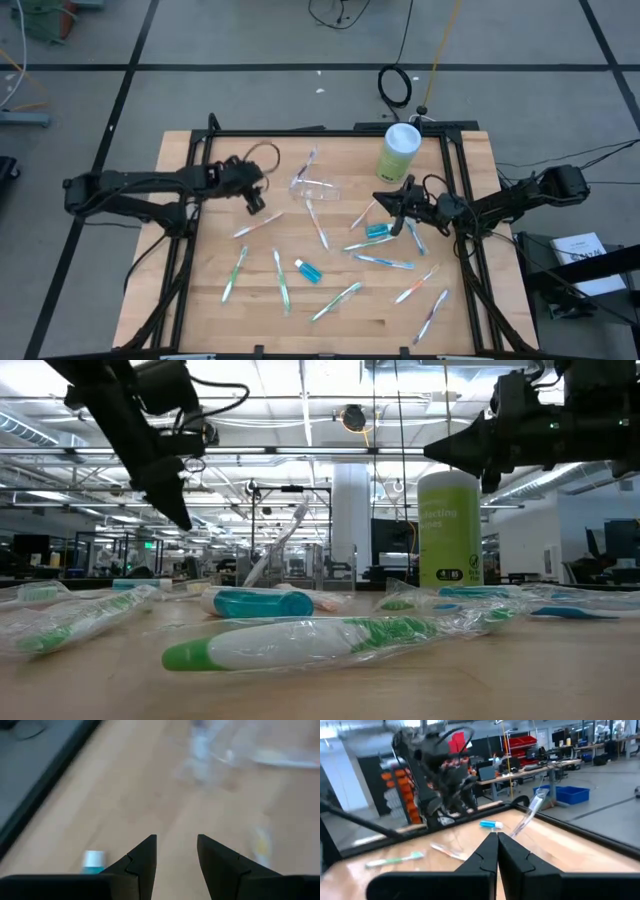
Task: Pick & Place toothbrushing station
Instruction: Put the blue mouthwash into the transparent organizer
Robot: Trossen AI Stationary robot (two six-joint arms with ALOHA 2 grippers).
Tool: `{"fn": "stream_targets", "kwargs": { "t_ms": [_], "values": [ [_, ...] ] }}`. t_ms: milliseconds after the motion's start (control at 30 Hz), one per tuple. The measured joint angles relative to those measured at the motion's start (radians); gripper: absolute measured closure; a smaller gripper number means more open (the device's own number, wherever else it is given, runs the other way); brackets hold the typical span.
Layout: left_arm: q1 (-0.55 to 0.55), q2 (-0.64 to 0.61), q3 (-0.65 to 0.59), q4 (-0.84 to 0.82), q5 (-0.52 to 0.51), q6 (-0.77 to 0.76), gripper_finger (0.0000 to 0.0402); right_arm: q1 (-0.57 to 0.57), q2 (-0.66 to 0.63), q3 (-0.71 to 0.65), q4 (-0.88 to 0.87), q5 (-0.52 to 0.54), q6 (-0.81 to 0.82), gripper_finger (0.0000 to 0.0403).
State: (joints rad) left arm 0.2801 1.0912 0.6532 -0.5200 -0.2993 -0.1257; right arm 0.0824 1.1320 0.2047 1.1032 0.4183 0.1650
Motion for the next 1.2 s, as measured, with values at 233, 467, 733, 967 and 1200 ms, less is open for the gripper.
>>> {"fn": "stream_targets", "kwargs": {
  "t_ms": [233, 467, 733, 967, 1200],
  "values": [
    [0.252, 0.043, -0.001, -0.001, 0.108, 0.091, 0.0230, -0.025, 0.000, 0.000, 0.007, 0.000, -0.020, 0.0401],
    [0.378, 0.174, -0.001, 0.038, 0.144, 0.173, 0.0183, -0.055, 0.000, 0.000, 0.005, 0.000, -0.030, 0.0346],
    [0.424, 0.363, 0.003, 0.074, 0.079, 0.214, 0.0176, -0.064, 0.000, 0.000, 0.004, 0.000, -0.021, 0.0296],
    [0.431, 0.366, -0.002, 0.085, 0.018, 0.224, 0.0176, -0.063, 0.000, 0.000, 0.003, 0.000, -0.026, 0.0287],
    [0.440, 0.313, -0.001, 0.080, 0.035, 0.249, 0.0176, -0.063, 0.000, 0.000, 0.004, -0.001, -0.027, 0.0287]
  ]
}}
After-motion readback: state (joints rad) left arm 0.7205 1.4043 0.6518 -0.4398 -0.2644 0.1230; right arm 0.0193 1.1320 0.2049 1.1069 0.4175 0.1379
